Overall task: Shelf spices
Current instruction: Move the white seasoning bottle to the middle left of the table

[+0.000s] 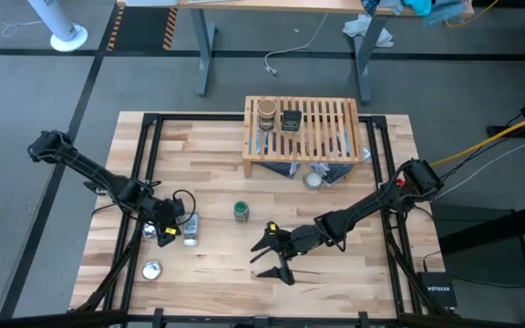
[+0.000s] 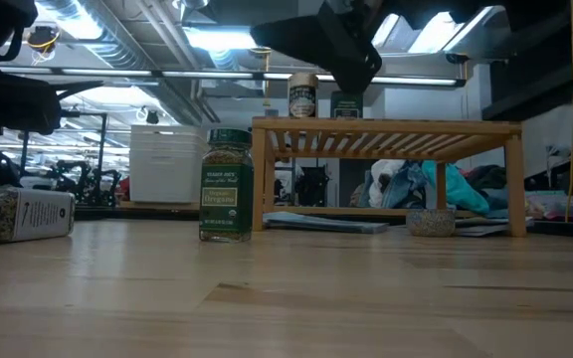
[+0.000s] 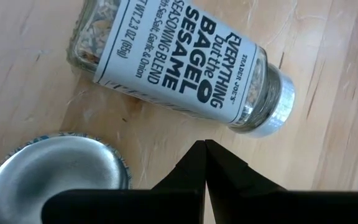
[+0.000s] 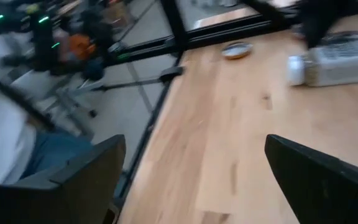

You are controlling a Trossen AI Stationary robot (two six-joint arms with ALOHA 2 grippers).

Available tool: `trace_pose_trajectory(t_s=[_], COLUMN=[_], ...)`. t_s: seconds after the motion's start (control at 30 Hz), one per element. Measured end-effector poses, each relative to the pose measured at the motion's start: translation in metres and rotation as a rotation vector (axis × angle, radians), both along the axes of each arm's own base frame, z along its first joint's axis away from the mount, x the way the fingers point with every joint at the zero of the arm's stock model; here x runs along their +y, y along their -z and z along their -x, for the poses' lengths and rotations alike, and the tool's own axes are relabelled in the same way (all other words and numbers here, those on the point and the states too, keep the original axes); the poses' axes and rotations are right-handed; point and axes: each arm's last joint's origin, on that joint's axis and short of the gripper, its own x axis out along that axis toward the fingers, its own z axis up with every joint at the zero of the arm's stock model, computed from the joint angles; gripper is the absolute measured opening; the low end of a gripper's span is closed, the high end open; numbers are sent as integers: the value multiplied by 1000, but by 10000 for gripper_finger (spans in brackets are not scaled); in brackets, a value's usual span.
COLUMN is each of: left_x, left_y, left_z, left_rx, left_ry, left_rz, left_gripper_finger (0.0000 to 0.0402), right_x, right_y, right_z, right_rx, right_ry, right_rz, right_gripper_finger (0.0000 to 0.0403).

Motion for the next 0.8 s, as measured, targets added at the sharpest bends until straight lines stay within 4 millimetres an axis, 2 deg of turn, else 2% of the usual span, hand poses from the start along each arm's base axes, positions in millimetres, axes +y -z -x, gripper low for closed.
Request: trace_pose_trajectory(t_s=[0.17, 0.27, 0.43, 0.6, 0.8], left_x=[-2, -2, -2, 0, 10], left_y=[-3, -4, -4, -3, 7], left_z=[-4, -5, -5, -4, 10], left_rx=[-48, -67, -76, -85, 66], left_ry=[1, 0, 0, 15, -71], left_rz=[23, 29, 8, -60, -213], left_gripper_finger=[1, 1, 1, 1, 1], right_x=[-4, -5, -4, 3, 12], right_y=[2, 3, 8, 24, 27], right_z=[-1, -1, -2, -4, -4], right_rx=[16, 20, 40, 62, 23], right_ry=[130, 166, 179, 180, 188], right_rz=[3, 11, -17, -42, -54], right_gripper_finger=[387, 366, 290, 204, 120])
